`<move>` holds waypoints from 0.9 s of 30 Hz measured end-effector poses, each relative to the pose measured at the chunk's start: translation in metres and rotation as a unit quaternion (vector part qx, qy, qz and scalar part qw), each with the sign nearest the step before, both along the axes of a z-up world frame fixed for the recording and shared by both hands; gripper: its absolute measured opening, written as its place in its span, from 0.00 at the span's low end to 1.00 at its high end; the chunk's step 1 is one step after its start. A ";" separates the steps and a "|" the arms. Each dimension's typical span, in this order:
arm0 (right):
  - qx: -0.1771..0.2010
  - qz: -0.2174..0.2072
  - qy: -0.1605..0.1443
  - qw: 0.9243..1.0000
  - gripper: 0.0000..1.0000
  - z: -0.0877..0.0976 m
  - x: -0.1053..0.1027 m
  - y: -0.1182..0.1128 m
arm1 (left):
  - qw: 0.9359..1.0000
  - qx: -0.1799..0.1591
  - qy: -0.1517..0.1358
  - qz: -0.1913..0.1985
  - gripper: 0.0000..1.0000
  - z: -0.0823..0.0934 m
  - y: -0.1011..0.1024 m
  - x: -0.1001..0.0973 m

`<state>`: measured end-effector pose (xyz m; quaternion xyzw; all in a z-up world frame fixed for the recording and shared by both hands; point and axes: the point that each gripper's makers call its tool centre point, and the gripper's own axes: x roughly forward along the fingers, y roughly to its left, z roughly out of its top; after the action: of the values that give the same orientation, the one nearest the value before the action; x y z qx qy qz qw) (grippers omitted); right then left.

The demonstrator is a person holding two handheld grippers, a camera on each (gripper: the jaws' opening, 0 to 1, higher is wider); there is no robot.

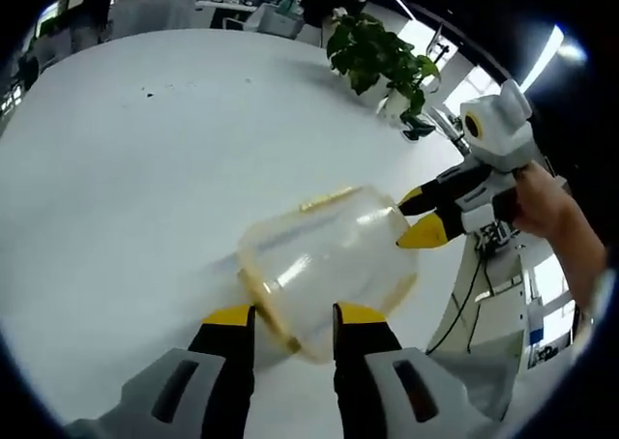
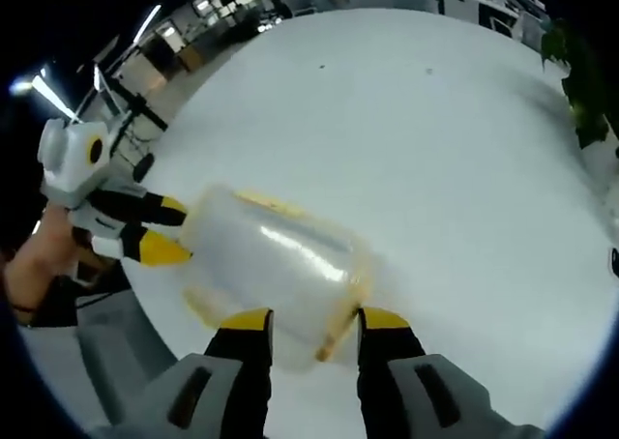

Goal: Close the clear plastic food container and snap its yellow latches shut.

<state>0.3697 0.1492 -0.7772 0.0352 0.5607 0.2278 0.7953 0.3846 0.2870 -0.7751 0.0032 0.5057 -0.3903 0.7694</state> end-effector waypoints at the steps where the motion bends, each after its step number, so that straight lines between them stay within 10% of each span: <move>1: 0.006 0.002 0.001 1.000 0.31 0.001 0.001 0.002 | 1.000 0.000 0.001 0.002 0.29 0.000 -0.001 0.000; 27: -0.018 0.023 0.002 1.000 0.32 0.003 -0.005 0.004 | 1.000 -0.013 0.001 0.002 0.32 0.001 -0.003 0.000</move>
<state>0.3646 0.1530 -0.7738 0.0087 0.5669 0.2358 0.7892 0.3846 0.2836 -0.7739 -0.0077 0.5015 -0.3954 0.7695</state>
